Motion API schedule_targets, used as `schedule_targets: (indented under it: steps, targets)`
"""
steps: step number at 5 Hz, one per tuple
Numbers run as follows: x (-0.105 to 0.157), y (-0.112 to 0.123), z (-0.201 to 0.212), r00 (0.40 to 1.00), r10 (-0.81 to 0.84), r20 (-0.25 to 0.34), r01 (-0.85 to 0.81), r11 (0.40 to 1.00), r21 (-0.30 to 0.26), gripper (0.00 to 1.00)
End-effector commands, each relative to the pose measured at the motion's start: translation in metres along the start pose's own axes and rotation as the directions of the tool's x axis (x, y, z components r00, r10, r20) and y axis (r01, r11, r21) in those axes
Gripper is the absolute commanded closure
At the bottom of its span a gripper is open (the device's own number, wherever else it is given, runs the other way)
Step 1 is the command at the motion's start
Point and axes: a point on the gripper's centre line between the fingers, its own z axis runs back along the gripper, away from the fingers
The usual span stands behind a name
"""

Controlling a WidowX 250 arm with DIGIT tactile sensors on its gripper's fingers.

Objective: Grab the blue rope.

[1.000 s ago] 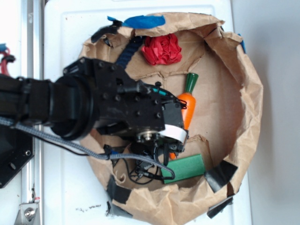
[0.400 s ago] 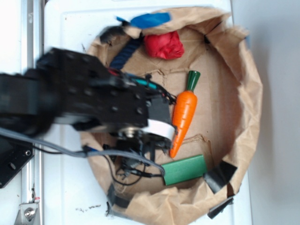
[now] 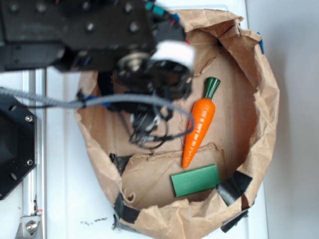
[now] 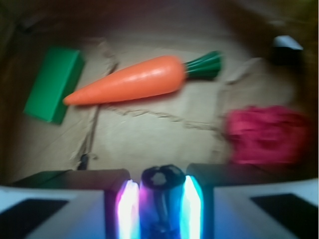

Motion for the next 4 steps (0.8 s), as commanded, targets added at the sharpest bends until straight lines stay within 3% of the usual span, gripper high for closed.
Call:
schedule_targets:
  steps: [1,2,3,4]
  targets:
    - [0.006,-0.015,0.036,0.996,0.085,-0.014,-0.083,0.990,0.117,1.00]
    - [0.005,-0.032,0.037,0.999,0.050,-0.003,-0.050,0.993,0.109,1.00]
    - [0.006,-0.038,0.037,0.999,0.044,0.027,-0.047,0.990,0.136,1.00]
    - [0.007,-0.037,0.033,0.999,0.038,0.017,-0.040,0.989,0.140,1.00]
